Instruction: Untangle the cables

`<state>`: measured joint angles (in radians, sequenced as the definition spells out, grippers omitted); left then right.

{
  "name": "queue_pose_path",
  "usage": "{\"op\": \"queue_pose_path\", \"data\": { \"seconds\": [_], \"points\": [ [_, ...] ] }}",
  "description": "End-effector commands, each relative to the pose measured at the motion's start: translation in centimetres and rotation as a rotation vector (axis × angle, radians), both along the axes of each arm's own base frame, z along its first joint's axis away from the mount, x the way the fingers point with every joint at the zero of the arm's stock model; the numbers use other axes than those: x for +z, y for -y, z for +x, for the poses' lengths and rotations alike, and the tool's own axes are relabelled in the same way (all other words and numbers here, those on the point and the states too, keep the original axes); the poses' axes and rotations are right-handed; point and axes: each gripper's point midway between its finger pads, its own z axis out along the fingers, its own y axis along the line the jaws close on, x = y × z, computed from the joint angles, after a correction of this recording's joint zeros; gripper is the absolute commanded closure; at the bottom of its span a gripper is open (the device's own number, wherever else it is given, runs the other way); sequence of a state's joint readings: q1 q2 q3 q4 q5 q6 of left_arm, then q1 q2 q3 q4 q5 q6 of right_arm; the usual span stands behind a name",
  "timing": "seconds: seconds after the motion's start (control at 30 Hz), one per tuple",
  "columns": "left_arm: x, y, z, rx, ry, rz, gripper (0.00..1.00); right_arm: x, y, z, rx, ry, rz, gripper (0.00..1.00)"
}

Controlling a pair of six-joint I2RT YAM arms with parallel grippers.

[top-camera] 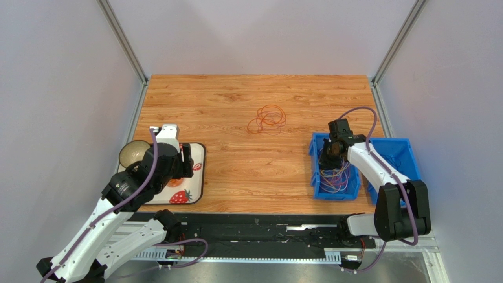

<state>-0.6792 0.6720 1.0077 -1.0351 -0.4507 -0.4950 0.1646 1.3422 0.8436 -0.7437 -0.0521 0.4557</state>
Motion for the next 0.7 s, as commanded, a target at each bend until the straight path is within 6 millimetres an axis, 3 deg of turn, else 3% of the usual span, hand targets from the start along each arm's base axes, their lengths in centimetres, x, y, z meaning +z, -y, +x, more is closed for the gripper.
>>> {"op": "queue_pose_path", "data": {
  "seconds": [0.0, 0.13, 0.33, 0.43, 0.53, 0.67],
  "points": [
    [0.3, 0.2, 0.3, -0.003, 0.02, -0.009, 0.29, 1.3, -0.2, 1.2, -0.016, 0.056, 0.022, 1.0],
    [0.3, 0.2, 0.3, -0.001, 0.019, -0.009, 0.29, 3.1, 0.0, 1.4, -0.015, 0.089, 0.015, 0.97],
    [0.4, 0.1, 0.3, 0.0, 0.022, -0.009, 0.29, 5.8, 0.0, 1.4, 0.001, 0.133, 0.012, 0.67],
    [0.4, 0.1, 0.3, 0.0, 0.025, -0.011, 0.29, 7.2, 0.3, 1.4, -0.001, 0.161, 0.003, 0.58],
    [0.4, 0.1, 0.3, -0.001, 0.023, -0.011, 0.29, 8.4, 0.5, 1.5, -0.002, 0.187, -0.004, 0.53],
    [0.4, 0.2, 0.3, -0.003, 0.023, -0.011, 0.29, 10.1, 0.8, 1.6, -0.014, 0.236, -0.015, 0.55]
  ]
}}
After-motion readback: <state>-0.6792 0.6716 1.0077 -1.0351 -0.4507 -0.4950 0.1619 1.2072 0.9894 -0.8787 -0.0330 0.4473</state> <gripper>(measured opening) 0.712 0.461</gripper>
